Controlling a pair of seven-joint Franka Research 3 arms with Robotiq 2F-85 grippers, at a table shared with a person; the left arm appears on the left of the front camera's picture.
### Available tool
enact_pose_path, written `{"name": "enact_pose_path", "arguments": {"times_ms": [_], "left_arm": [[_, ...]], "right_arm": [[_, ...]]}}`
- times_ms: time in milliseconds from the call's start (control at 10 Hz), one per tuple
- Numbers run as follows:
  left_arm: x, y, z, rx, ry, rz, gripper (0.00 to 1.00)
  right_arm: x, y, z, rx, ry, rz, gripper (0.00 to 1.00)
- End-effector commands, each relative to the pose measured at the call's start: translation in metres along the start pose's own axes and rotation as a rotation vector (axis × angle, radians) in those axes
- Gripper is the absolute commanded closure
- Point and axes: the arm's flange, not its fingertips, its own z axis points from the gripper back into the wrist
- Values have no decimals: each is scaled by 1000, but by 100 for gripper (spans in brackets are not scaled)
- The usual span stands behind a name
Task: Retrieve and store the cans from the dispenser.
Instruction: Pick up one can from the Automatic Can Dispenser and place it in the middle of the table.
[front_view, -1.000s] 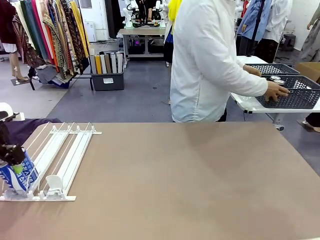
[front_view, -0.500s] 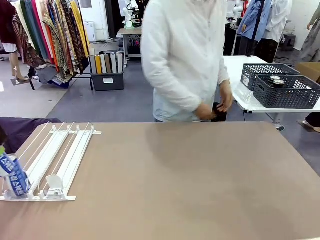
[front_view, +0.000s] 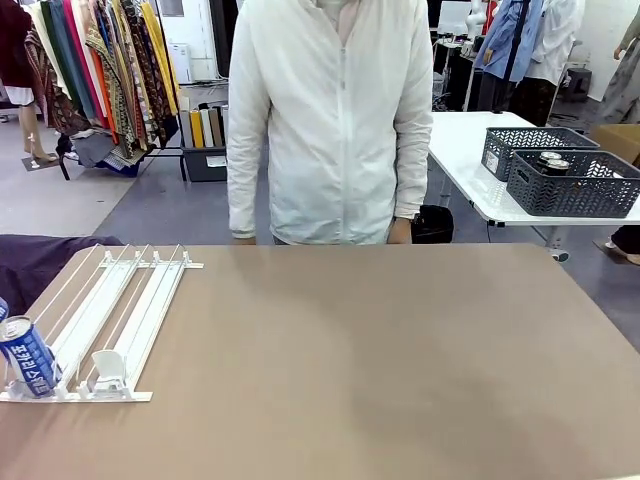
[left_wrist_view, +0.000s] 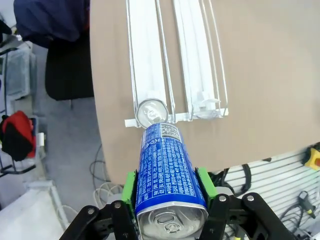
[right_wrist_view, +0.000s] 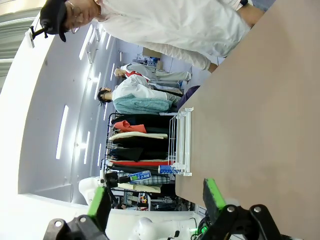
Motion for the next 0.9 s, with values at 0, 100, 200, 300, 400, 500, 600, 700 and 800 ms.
{"name": "enact_pose_path", "arguments": {"times_ms": [0,100,200,300,400,500,600,700,800], "left_arm": [[4,-7,-3,19,11,-13,100],[4,-7,-3,19,11,-13,100],[4,-7,-3,19,11,-13,100],[2,-5,-6,6,18,-13,100],[16,-43,-10,-5,36,-48,100],[36,-86,-14,-20,20,-172,100],[62,-138,-18,-50,2,-311,100],[89,-191,-28,-74,11,-428,100],[118,-251,-51,8,31,-419,100]], "right_arm": [[-2,2,2,3,6,4,0],[-2,2,2,3,6,4,0],[-2,2,2,3,6,4,0],[-2,2,2,3,6,4,0],[-2,2,2,3,6,4,0],[-2,2,2,3,6,4,0],[-2,2,2,3,6,4,0],[-2,2,2,3,6,4,0],[-2,2,2,3,6,4,0]]}}
